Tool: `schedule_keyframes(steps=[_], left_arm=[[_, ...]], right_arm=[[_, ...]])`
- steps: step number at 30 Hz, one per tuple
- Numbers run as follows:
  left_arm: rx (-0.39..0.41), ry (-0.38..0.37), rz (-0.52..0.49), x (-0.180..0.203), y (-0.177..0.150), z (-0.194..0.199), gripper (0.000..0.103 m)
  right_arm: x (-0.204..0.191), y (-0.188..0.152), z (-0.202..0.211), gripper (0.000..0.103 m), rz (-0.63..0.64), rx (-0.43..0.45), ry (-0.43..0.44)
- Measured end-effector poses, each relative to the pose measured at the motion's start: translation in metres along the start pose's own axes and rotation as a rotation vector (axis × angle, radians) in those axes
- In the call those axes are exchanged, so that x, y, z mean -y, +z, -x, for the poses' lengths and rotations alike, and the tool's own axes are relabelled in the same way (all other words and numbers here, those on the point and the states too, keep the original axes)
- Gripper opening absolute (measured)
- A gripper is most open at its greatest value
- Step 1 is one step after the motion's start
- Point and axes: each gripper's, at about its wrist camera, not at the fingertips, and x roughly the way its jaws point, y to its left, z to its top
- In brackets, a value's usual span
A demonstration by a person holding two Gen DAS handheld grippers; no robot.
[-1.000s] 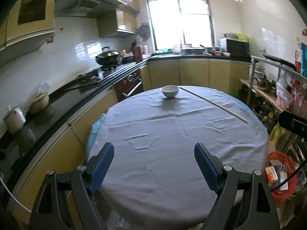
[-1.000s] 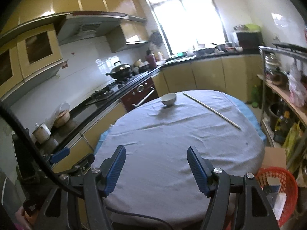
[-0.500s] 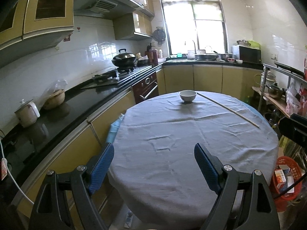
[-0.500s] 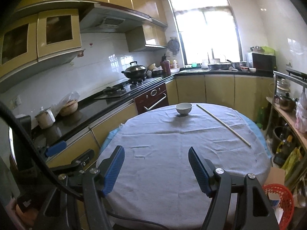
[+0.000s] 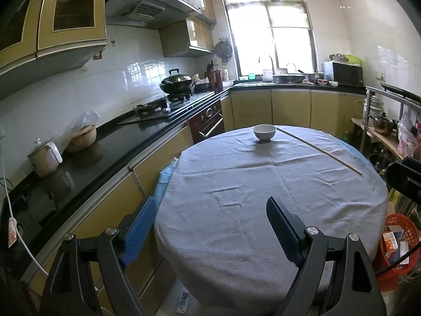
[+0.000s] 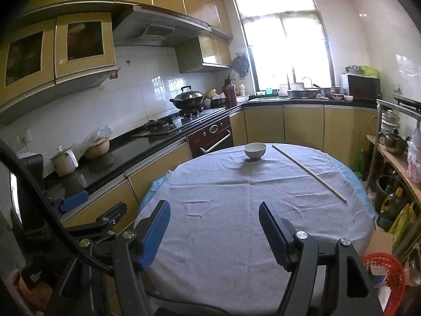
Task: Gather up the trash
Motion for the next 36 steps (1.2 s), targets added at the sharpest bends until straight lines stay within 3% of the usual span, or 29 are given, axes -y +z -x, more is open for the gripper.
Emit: schedule_keyframes(steps=[36], left_arm=[[-0.021,0.011,0.008,-0.0037,-0.0030,-0.0030,0.086]], right_arm=[[-0.0023,-0.0043,-0.0035,0.073,0.005,-0.008,0.002]])
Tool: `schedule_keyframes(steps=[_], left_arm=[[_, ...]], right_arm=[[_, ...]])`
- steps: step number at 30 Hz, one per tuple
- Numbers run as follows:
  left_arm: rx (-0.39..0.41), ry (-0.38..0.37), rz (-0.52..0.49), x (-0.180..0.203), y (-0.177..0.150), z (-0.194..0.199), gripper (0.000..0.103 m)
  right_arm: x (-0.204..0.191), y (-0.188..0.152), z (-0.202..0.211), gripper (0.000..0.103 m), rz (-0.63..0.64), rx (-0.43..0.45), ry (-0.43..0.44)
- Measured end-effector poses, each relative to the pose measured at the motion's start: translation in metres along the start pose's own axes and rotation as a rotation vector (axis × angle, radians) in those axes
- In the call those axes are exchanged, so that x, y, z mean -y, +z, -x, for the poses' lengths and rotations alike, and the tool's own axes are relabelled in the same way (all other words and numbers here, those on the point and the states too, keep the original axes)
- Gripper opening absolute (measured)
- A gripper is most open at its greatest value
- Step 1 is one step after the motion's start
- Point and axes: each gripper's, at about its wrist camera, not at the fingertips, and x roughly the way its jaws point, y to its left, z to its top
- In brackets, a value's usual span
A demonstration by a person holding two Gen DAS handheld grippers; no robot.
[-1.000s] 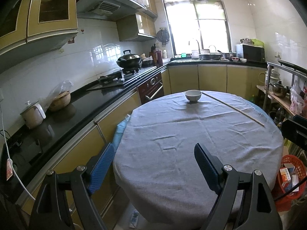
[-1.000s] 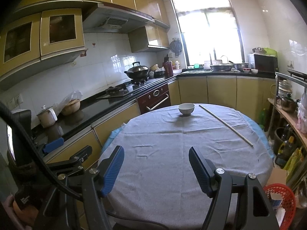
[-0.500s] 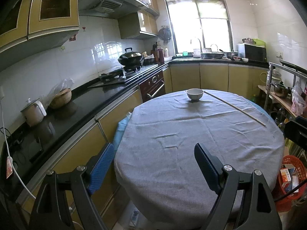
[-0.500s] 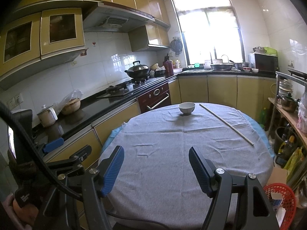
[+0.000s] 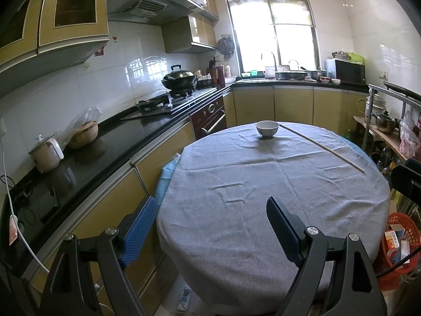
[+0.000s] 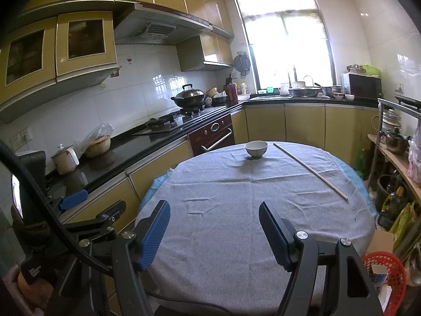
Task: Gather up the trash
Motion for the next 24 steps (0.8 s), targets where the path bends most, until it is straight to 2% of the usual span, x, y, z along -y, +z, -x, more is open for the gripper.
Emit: schedule_keyframes(steps=[24], left_arm=[[-0.002,-0.009,-0.004,-0.0022,-0.0029,-0.0006,0.086]], right_arm=[[-0.0021,-0.0021,-0.0009,0.073,0.000,-0.009,0.001]])
